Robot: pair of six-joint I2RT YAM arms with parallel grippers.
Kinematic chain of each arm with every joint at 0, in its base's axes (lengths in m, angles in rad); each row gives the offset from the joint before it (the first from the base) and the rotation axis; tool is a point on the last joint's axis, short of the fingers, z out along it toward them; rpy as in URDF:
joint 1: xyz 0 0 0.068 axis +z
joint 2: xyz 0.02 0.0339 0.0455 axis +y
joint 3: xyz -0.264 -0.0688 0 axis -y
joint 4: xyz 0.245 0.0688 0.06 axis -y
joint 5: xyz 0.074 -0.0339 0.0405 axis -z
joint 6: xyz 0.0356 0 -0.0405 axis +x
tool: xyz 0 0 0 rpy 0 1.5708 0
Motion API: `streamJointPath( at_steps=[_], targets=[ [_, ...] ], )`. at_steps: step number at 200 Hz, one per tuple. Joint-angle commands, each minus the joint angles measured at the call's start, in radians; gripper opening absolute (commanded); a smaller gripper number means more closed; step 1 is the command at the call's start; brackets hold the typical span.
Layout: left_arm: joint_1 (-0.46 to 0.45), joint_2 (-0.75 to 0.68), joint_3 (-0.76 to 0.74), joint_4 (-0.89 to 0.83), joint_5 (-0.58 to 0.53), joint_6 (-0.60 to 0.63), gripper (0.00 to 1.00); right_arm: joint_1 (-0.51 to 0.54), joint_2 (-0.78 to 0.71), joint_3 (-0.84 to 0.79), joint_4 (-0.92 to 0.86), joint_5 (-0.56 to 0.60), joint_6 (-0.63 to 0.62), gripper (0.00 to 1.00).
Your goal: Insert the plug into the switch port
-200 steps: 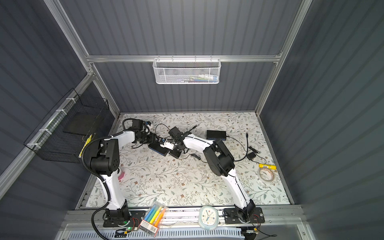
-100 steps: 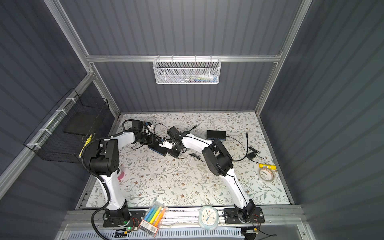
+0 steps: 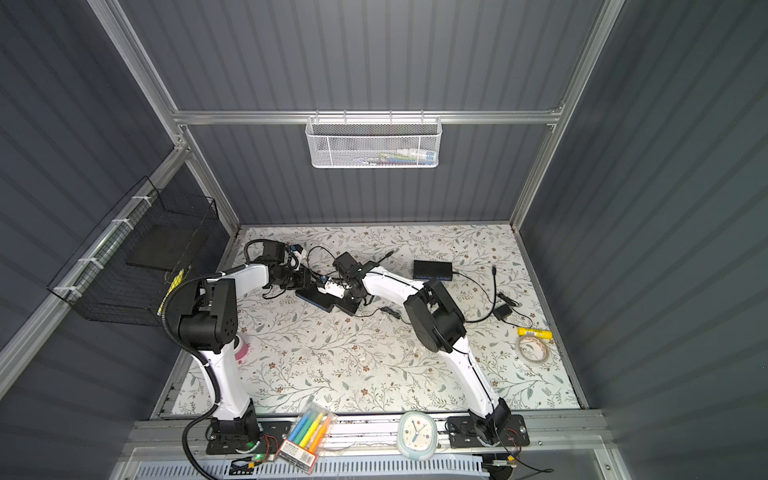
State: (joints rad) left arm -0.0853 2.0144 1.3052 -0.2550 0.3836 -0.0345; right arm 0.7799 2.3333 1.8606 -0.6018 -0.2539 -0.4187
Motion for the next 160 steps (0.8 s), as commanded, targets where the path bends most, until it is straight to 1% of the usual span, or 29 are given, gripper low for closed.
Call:
streamJointPath(
  at_steps=[1,48,117,160],
  targets=[
    [0.005,-0.03,-0.021,-0.006,0.029,-0.004,0.58,0.01,0.027,0.025,-0.017,-0.001,0.013,0.0],
    [0.005,-0.032,-0.024,-0.001,0.036,-0.009,0.57,0.012,0.031,0.031,-0.027,0.013,0.02,0.0],
    [0.007,-0.044,-0.041,0.007,0.049,-0.008,0.57,0.012,0.058,0.086,-0.046,0.041,0.048,0.0],
    [0.007,-0.043,-0.05,0.014,0.057,-0.015,0.57,0.015,0.056,0.112,-0.047,0.026,0.057,0.0]
  ],
)
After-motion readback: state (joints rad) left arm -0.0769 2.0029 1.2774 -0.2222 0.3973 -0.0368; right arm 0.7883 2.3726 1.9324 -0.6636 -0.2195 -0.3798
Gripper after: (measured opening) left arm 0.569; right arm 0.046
